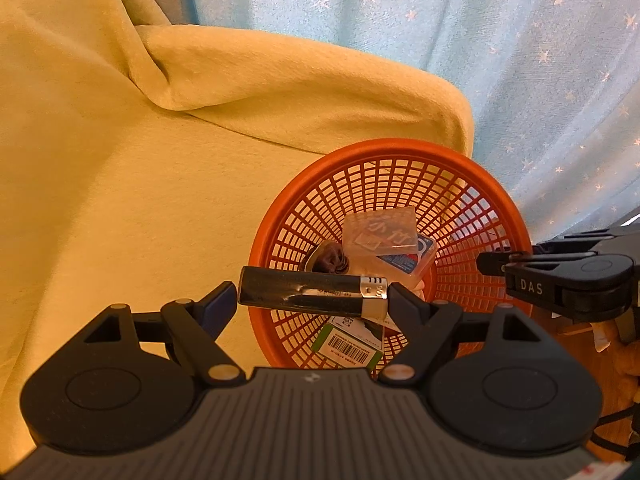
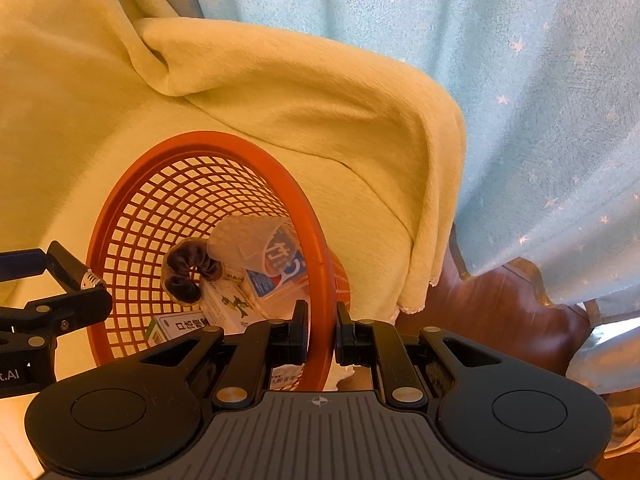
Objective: Collect trash
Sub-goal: 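Lower the lighter into the orange basket and open the left gripper, then lower the orange basket held by the right gripper down to the floor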
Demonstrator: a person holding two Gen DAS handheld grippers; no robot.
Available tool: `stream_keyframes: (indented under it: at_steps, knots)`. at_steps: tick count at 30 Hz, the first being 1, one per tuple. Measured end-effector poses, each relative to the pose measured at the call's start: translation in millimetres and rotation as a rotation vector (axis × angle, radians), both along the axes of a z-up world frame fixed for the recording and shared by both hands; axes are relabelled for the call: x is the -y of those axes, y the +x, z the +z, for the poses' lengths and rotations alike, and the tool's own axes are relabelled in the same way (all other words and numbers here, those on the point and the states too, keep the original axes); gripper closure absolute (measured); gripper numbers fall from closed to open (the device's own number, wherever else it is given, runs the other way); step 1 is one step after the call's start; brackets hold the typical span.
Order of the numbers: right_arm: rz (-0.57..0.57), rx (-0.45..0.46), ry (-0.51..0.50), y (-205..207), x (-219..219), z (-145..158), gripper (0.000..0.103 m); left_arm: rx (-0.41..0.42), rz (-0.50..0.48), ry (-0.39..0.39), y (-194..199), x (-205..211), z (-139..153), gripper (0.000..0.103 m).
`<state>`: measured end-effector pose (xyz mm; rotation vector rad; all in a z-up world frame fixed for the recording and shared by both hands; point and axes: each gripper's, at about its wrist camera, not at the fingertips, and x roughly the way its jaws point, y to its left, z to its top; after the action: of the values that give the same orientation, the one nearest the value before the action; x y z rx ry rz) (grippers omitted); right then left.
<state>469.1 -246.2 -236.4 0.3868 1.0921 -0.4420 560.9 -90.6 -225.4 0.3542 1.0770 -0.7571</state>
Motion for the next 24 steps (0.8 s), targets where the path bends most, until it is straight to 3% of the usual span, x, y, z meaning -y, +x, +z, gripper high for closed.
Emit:
stream_keyframes:
  at_steps: [24]
  knots:
    - [-0.013, -0.004, 0.006, -3.4, 4.9, -1.2, 0.094, 0.016, -0.058, -0.096, 1.9, -1.9, 13.9, 0.02]
